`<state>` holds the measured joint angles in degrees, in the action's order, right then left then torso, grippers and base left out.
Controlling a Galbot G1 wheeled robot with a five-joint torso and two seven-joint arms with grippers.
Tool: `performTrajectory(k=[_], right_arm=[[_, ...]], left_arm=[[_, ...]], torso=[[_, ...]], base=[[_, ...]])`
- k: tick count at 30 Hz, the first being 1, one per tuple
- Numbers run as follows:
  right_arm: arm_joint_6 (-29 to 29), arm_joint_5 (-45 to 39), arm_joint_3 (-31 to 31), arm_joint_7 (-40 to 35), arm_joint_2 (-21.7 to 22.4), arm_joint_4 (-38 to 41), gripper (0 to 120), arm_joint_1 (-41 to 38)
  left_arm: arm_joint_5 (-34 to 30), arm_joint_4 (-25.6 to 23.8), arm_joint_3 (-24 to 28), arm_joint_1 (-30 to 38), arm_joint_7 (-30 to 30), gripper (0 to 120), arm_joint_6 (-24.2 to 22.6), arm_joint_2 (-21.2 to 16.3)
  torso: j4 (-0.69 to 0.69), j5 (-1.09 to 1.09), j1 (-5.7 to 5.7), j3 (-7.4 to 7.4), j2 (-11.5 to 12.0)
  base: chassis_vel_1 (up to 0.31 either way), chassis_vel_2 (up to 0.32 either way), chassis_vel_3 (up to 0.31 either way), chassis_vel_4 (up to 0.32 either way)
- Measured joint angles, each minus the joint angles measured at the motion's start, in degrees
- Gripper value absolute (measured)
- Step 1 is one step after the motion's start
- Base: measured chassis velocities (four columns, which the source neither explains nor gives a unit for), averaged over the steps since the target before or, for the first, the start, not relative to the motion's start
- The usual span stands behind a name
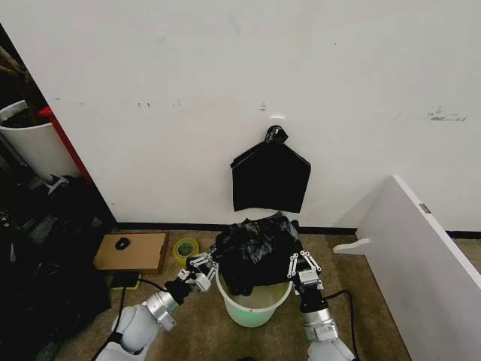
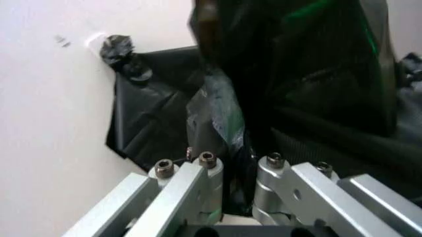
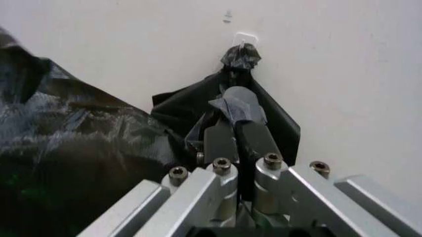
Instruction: Place the garbage bag over the trash bin.
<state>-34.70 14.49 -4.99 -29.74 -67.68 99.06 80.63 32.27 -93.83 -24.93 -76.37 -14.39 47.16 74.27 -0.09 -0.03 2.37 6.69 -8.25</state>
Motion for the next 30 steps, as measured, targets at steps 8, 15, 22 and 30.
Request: performTrajectory(k=[8, 15, 22, 30], right_arm=[[-0.5, 1.3, 2.0, -2.8, 3.8, -1.9, 0, 2.9], [-1.2, 4.0, 3.6, -3.9, 9.3, -3.2, 0, 7.2], [-3.9, 8.1, 3.2, -4.0, 10.0, -6.4, 0, 10.8], [-4.9, 9.1, 2.5, -4.1, 9.3, -9.0, 0, 11.6]], left_arm=[[7.1, -5.0, -2.2, -2.1, 0.1, 0, 0.0, -2.1], [6.9, -11.4, -4.7, -6.1, -4.9, 0, 0.0, -7.1], [5.7, -11.4, -5.3, -8.1, -11.9, 0, 0.0, -9.0], [9.9, -9.1, -5.2, -8.3, -11.9, 0, 0.0, -7.6]], torso=[[0.0, 0.01, 0.0, 0.0, 0.0], [0.01, 0.0, 0.0, -0.01, 0.0], [0.0, 0.0, 0.0, -0.01, 0.0], [0.0, 0.0, 0.0, -0.01, 0.0]], base=[[0.0, 0.0, 0.0, 0.0], [0.0, 0.0, 0.0, 0.0], [0.0, 0.0, 0.0, 0.0], [0.0, 0.0, 0.0, 0.0]])
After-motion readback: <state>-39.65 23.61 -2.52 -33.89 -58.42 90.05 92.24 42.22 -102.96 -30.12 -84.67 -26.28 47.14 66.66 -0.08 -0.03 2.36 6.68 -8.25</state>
